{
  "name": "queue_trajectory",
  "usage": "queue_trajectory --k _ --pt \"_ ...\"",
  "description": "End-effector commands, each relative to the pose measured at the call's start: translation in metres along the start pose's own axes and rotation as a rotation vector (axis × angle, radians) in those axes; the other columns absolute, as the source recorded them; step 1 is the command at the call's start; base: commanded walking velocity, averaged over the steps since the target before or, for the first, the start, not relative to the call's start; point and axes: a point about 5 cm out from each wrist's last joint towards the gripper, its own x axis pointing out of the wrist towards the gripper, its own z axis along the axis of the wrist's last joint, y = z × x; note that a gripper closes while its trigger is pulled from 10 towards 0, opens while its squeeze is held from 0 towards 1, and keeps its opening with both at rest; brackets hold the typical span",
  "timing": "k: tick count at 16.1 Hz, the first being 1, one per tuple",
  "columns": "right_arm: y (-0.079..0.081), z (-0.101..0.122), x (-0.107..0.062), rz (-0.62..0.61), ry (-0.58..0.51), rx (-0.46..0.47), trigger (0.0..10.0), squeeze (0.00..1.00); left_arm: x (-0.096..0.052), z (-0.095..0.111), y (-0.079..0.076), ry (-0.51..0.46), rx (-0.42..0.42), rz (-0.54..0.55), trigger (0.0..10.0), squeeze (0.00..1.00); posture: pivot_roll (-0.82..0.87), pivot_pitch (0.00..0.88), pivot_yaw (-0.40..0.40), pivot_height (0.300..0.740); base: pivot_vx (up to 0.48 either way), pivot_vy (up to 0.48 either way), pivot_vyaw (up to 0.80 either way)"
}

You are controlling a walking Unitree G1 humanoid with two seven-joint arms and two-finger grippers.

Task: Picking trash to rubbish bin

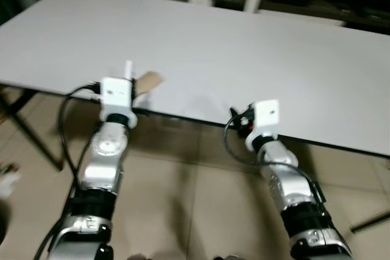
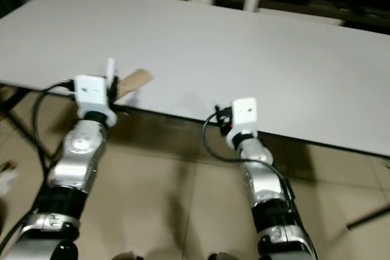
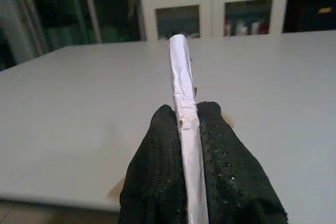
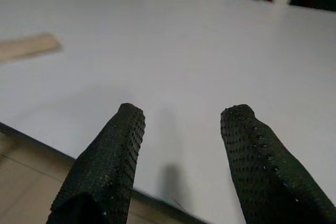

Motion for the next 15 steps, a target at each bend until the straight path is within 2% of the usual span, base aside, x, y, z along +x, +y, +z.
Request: queue_trajectory --k 1,5,15 --pt "-0.002 0.012 0.003 -0.008 -0.063 0.008 10.0 0.0 -0.005 -0.006 -0.007 0.021 -0.004 -0.02 10.0 0.0 0.0 0.0 -0.036 0.74 0.0 0.0 0.8" --pt "-0.004 0.013 0.003 -0.018 -0.073 0.005 10.0 0.0 -0.011 -0.011 -0.02 0.031 -0.004 -0.042 10.0 0.0 0.0 0.0 -0.042 0.74 0.0 0.0 0.8" --pt "-0.004 0.006 0.0 -0.01 -0.051 -0.009 10.0 0.0 -0.014 -0.014 -0.023 0.052 -0.003 -0.042 10.0 0.0 0.0 0.0 -0.046 0.74 0.0 0.0 0.8"
